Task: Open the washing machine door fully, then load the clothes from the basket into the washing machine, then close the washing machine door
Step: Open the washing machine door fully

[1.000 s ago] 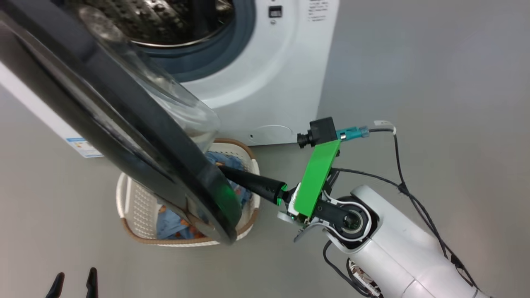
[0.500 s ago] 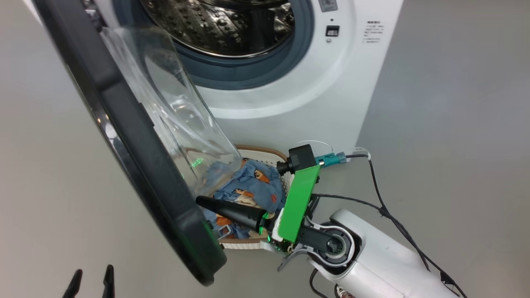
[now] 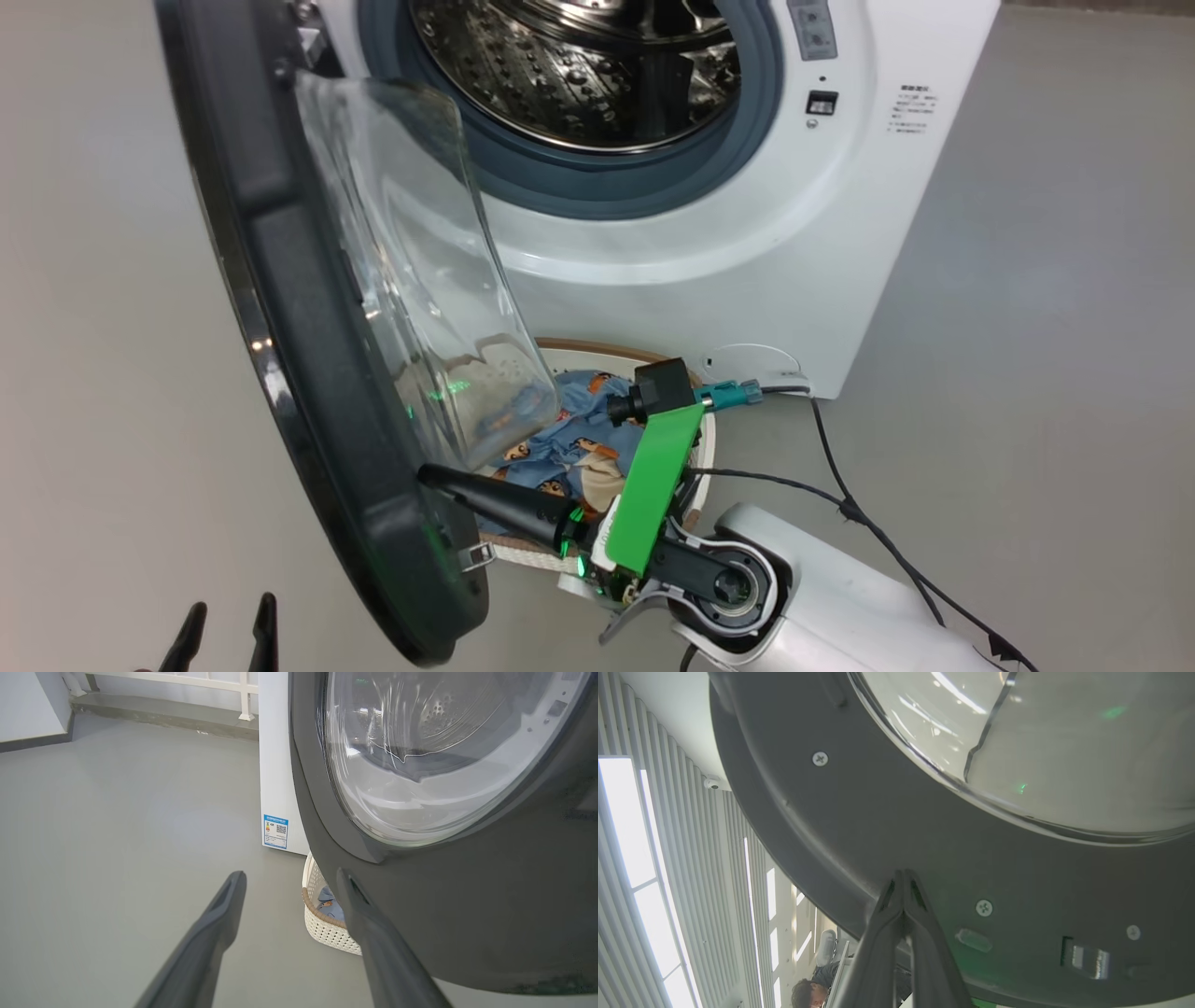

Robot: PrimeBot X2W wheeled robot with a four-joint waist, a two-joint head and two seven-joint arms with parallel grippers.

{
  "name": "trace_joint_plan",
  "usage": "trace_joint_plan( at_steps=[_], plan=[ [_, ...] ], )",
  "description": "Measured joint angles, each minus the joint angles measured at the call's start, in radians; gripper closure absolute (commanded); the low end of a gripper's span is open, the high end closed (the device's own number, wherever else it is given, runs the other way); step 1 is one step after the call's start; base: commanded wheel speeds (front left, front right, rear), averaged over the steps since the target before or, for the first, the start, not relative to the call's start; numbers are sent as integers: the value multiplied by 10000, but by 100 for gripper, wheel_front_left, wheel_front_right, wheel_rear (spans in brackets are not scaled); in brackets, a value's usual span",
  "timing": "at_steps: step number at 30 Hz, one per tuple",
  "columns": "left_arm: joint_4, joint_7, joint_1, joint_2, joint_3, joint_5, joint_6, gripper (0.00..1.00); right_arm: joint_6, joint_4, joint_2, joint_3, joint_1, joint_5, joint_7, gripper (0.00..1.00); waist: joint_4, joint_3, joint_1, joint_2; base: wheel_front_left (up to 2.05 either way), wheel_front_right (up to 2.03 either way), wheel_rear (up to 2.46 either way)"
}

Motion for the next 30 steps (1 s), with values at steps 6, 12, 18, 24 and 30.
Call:
trace_joint_plan(
  at_steps=[6, 12, 18, 24, 30],
  plan=[
    [25, 0, 0, -167, 10, 69, 0, 0, 0, 136, 33, 46, 0, 169, -445, 100, 179, -151, 0, 0, 0, 0, 0],
    [94, 0, 7, -184, 224, 73, 0, 0, 0, 84, 98, -228, 231, 117, -744, 100, 91, -290, 0, 0, 0, 0, 0],
    [213, 0, 18, -211, 594, 278, 0, 0, 0, -314, 150, -1080, 992, -943, -1118, 43, -188, -467, 0, 0, 0, 0, 0],
    [221, 0, 15, -257, 995, 334, 0, 0, 0, -972, 192, -2366, 1572, -2548, -2566, 0, -602, -513, 0, 0, 0, 0, 0],
    [211, 0, 11, -318, 1337, 336, 0, 0, 0, -976, 2, -2911, 2090, -4253, -4387, 0, -1030, -432, 0, 0, 0, 0, 0]
  ],
)
